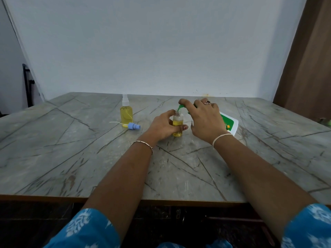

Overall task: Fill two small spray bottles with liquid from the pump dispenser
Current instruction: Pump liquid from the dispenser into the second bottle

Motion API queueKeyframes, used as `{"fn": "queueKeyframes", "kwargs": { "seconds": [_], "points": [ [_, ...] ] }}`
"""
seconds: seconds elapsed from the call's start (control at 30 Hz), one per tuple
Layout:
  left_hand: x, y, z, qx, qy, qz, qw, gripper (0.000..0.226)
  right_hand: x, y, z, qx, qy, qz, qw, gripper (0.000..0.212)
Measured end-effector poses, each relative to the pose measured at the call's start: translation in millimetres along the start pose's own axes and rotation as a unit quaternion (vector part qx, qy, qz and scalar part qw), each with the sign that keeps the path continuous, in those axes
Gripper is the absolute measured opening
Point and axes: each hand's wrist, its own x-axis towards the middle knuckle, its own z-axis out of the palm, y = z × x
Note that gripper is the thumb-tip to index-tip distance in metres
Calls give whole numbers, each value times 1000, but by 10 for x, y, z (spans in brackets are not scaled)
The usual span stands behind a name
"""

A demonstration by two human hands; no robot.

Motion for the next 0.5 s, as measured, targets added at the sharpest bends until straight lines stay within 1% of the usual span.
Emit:
{"fn": "queueKeyframes", "kwargs": {
  "seconds": [0.13, 0.23, 0.33, 0.5],
  "points": [
    [-13, 9, 0, -1, 1, 0, 1000, 65, 39, -34, 17, -2, 13, 10, 1000, 73],
    [-25, 20, -7, -6, 3, -3, 1000, 70, 49, -56, 33, -5, 21, 7, 1000, 72],
    [-23, 21, -6, -1, 2, -5, 1000, 72, 24, -17, 38, -14, 21, 2, 1000, 77],
    [-30, 28, -7, -4, -4, -10, 1000, 78, -42, 60, 35, -49, 22, -27, 998, 96]
  ]
}}
